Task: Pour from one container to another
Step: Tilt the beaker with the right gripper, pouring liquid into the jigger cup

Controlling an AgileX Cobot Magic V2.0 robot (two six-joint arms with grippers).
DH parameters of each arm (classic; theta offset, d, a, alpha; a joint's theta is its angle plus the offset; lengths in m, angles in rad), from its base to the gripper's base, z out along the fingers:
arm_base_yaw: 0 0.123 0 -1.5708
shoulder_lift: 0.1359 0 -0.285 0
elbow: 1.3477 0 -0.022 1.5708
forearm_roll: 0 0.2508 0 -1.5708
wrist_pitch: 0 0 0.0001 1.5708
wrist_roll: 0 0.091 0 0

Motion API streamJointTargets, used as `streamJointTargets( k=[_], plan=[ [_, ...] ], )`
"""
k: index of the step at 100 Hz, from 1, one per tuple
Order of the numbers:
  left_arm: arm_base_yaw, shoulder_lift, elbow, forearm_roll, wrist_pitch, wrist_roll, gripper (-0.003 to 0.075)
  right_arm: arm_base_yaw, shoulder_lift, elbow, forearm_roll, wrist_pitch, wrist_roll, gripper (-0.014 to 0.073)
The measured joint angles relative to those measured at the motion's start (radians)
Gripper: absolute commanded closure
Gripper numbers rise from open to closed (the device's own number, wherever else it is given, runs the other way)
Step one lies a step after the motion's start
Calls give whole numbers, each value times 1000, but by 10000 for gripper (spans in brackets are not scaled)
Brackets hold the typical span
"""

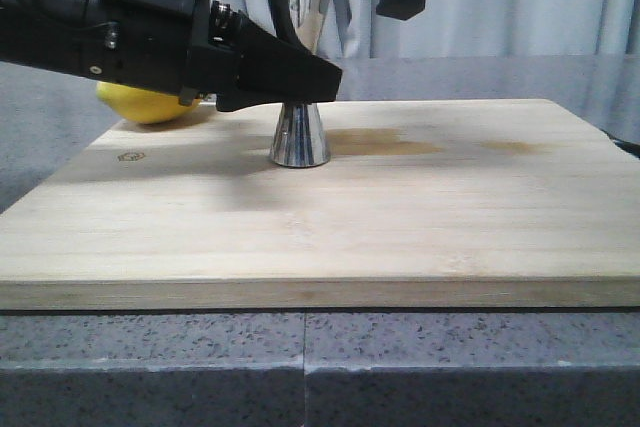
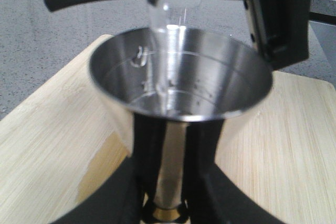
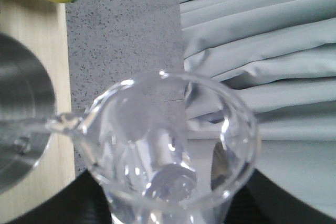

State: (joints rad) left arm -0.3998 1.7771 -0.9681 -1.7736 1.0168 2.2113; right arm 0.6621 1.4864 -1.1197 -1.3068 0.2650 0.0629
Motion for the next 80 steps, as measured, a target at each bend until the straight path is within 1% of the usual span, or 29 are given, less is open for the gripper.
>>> streamJointTargets(
  k=[80],
  plan=[
    [0,0,0,0,0,0,598,0,0,0,-114,-7,0,327]
  ],
)
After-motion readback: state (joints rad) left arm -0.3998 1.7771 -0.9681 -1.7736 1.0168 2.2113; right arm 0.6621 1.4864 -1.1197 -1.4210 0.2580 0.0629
